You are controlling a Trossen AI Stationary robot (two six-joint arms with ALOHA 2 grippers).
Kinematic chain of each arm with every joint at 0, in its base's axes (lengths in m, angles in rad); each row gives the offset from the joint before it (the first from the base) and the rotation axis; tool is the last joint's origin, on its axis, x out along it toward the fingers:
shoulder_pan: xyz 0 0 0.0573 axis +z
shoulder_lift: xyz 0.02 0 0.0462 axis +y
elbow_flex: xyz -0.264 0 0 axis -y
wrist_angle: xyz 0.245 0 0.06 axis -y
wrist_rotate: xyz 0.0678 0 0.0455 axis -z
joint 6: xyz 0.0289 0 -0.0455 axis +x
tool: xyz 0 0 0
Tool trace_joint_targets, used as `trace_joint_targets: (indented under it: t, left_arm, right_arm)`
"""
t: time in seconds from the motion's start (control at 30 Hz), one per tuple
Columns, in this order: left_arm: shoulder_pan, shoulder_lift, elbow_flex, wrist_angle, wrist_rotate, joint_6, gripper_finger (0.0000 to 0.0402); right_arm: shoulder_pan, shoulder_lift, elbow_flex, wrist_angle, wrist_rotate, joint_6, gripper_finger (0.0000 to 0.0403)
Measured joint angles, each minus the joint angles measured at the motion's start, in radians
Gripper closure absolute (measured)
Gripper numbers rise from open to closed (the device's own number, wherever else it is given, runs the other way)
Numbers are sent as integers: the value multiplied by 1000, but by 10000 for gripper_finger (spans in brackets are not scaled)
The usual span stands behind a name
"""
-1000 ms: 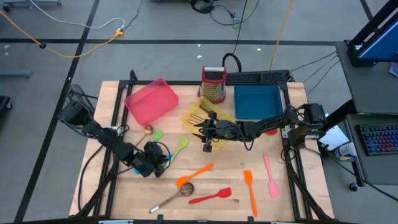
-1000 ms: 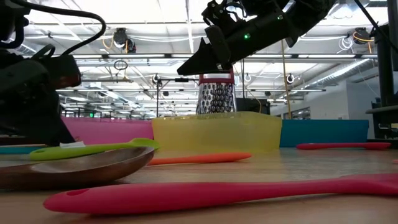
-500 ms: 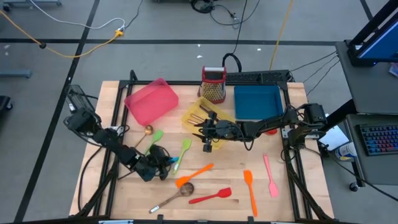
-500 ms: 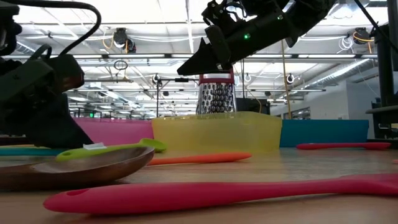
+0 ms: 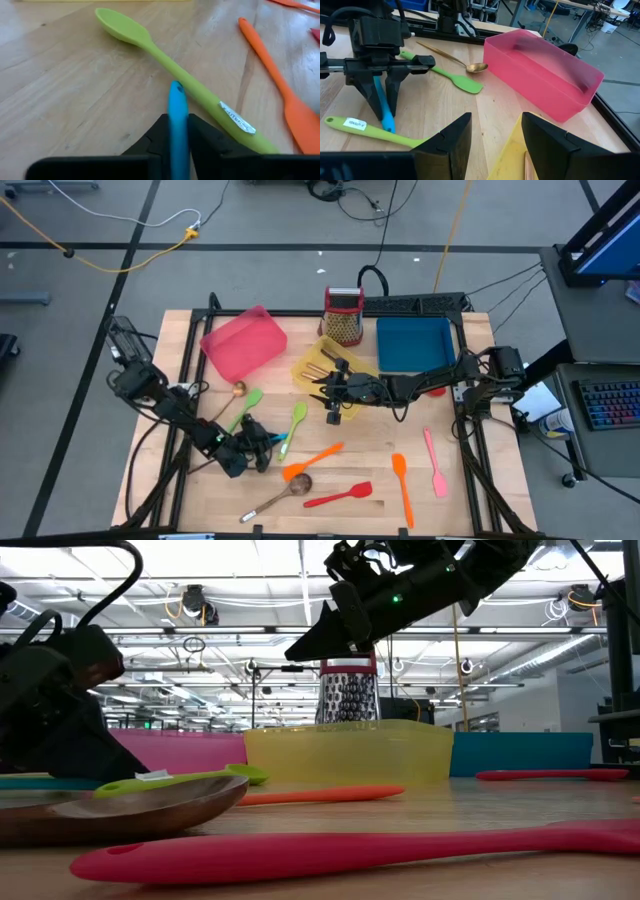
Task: Pick & Place Kitchen Items
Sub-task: Put the blue serving spoon into the red bin
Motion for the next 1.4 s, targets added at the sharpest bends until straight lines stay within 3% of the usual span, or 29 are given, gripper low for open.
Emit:
trace_joint_targets:
  t: [0.23, 0.43, 0.6, 1.03, 1.4]
  left_arm:
    - [1, 2, 1, 91, 35, 31, 362]
    - [0, 1, 3, 102, 47, 36, 328]
    - [0, 0, 3, 111, 53, 36, 366]
    - [29, -4, 4, 166, 57, 66, 367]
    - [100, -148, 4, 60, 73, 162, 362]
  right_arm:
    - [0, 0, 0, 0, 0, 0, 236]
    - [0, 0, 0, 0, 0, 0, 236]
    - [0, 0, 0, 0, 0, 0, 236]
    - [0, 0, 0, 0, 0, -4, 236]
    - [0, 0, 0, 0, 0, -4, 236]
